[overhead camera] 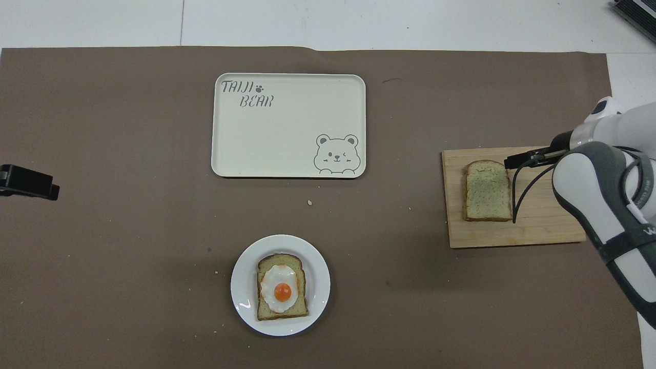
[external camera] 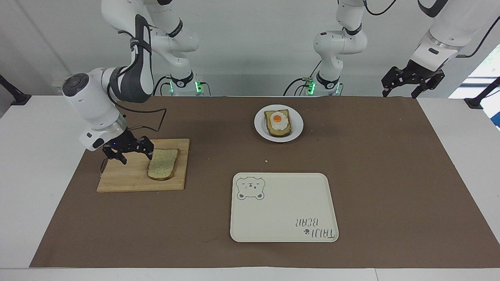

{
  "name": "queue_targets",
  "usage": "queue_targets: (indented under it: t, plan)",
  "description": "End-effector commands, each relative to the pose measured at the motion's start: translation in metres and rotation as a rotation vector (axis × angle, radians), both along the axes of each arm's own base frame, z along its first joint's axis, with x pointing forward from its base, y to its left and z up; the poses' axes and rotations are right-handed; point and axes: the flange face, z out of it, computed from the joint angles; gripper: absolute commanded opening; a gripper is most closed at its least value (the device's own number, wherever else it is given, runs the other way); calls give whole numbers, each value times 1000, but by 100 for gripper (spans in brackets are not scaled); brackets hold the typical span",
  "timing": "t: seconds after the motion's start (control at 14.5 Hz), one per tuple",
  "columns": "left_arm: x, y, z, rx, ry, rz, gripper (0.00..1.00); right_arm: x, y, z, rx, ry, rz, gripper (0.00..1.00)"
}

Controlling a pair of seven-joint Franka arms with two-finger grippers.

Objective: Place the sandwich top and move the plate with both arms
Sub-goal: 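Reach the right gripper over the bread slice on the wooden board, then close the right gripper on the bread slice's edge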

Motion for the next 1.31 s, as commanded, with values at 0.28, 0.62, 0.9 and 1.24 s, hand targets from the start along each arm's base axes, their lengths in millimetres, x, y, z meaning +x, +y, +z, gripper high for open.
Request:
queue_targets:
  t: [0.28, 0.62, 0.9, 1.24]
  plan:
    - [-6, 3, 3, 15, 4, 12, 100, -13, -1, -46, 65, 19, -29, 100]
    - [-6, 3, 3, 15, 4, 12, 100, -24, -5, -60, 63, 16, -14, 100]
    - [-6, 3, 3, 15, 4, 12, 100, -28, -7, -64, 78, 24, -30, 100]
    - [-6, 3, 3, 15, 4, 12, 100, -28, -7, -65, 79, 26, -35, 65]
